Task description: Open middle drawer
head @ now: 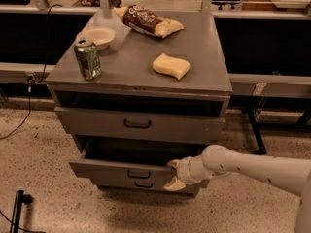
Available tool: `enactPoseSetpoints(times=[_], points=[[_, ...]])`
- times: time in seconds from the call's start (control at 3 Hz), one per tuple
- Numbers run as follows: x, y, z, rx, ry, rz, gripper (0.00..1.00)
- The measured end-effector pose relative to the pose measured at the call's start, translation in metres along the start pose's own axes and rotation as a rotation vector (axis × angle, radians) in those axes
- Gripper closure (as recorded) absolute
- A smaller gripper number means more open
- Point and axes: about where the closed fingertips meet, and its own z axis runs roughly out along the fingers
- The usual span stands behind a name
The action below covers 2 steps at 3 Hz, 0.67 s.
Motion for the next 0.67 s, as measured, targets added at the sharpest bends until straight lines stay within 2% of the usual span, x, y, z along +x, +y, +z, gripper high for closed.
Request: enactPoseSetpoints(times=[0.33,0.67], points=[[-0.039,0.033,0.002,-0.105,-0.104,-0.047,0.36],[-0.068,0.070,0.007,-0.230,-0.155,-0.074,0.35]])
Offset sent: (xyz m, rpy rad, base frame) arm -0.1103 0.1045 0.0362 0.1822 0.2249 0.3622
